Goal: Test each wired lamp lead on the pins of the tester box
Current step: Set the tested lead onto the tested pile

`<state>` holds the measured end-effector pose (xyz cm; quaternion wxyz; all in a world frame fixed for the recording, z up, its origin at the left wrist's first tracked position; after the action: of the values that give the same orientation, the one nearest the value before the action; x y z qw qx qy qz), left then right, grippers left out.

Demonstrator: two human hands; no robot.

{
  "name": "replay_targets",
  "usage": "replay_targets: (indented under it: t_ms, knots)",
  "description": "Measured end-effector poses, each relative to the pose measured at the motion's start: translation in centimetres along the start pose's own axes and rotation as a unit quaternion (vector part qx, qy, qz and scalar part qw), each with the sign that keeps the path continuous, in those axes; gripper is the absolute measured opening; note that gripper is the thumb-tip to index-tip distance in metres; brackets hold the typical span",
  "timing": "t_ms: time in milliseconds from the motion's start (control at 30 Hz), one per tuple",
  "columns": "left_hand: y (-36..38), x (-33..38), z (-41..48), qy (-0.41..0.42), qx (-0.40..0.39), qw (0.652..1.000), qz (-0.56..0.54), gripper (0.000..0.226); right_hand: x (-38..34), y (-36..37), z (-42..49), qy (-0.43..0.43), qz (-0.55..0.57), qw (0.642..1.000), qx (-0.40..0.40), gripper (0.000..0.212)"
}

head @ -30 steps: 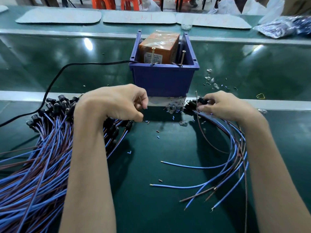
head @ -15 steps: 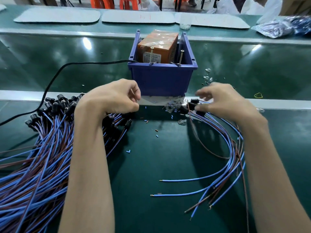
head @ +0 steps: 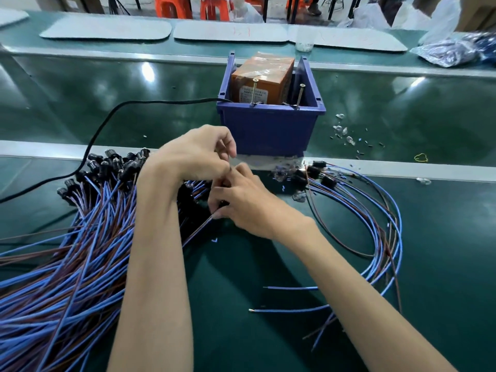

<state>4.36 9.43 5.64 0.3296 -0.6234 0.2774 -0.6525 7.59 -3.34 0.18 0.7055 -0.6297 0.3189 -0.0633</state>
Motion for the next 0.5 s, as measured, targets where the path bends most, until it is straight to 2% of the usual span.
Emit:
replay_targets:
  t_ms: [67, 133, 233, 367, 500]
  knots:
    - [0.1, 0.1, 0.2, 0.014, 0.011, 1.000, -0.010, 0.026, 0.6, -1.6, -0.7, -0.013, 0.128, 0.992, -0.004, 0.008]
    - [0.2, 0.5, 0.3, 0.031, 0.016, 0.999, -0.030, 0.025, 1.6, -3.4, -1.5, 0.020, 0.245, 0.969, -0.022, 0.004]
    - [0.7, 1.3, 0.5, 0.058, 0.006, 0.997, -0.045, 0.026, 3.7, -5.3, -2.5, 0.071, 0.378, 0.923, -0.006, 0.016]
    - [1.1, 2.8, 0.7, 0.091, 0.016, 0.994, -0.066, 0.030, 6.4, -6.6, -3.7, 0.132, 0.513, 0.846, 0.067, 0.025]
    - [1.4, 5.7, 0.3, 0.150, -0.008, 0.974, -0.171, 0.029, 7.9, -7.5, -3.9, 0.194, 0.611, 0.753, 0.148, 0.015]
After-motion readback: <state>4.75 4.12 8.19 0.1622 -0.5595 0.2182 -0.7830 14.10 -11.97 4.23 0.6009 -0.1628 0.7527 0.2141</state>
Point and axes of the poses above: each hand's wrist, its own z-axis towards the middle knuckle, its own y-axis out of the palm, x = y × z, the point moved 1 cm from there along z, towards the middle knuckle, and after that the axes turned 15 degrees about y, right-handed, at the moved point
